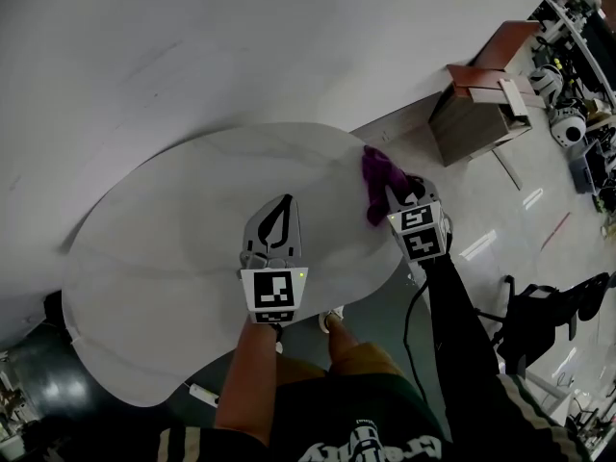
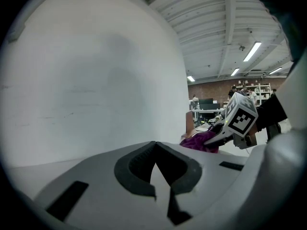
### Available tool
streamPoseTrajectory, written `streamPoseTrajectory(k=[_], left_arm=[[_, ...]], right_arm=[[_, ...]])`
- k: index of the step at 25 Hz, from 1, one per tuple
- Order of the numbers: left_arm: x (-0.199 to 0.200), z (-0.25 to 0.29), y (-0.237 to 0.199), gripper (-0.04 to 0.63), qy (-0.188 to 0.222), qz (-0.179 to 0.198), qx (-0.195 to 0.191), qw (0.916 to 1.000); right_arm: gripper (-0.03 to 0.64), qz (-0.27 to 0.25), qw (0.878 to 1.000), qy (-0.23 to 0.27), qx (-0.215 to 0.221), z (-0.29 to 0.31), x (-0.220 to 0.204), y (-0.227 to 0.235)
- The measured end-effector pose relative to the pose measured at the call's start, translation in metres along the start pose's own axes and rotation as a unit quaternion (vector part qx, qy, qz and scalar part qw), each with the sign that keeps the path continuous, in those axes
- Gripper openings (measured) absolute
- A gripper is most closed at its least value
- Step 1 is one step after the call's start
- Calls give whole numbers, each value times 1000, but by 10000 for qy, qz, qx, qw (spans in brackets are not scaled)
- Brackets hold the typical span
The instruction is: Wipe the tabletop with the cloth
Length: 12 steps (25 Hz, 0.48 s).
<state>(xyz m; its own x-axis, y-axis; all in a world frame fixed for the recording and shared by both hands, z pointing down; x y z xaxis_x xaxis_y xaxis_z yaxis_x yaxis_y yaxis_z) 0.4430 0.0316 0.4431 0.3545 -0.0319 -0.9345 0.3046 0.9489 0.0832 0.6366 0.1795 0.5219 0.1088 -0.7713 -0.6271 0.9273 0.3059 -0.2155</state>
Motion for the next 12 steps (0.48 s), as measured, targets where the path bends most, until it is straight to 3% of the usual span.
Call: streamPoseTrajectory(k=[6, 9, 12], left_arm=[[-7, -15, -9, 0, -58, -19, 69, 10000], [-12, -35, -25, 0, -40, -76, 180, 9998], [-21, -65, -52, 0, -40, -49, 323, 9995]], right_arm=[[126, 150, 9983, -110, -558, -8, -12, 24], [126, 380, 9975, 311, -517, -23, 4, 12], [126, 219, 9977, 556, -333, -32, 26, -31]])
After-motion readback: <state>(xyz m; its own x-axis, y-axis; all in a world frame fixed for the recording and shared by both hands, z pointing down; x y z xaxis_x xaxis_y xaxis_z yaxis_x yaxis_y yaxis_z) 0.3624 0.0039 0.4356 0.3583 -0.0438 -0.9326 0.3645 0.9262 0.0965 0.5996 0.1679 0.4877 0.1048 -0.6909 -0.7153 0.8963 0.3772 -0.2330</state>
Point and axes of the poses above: the fingertips, and each gripper's own axes: z forward along the fingers, y to its right, x out of its top, the point moved 5 cm from there along -z, backward along the fingers, and after that the axes turned 3 degrees about -y, right-handed, at the moved point
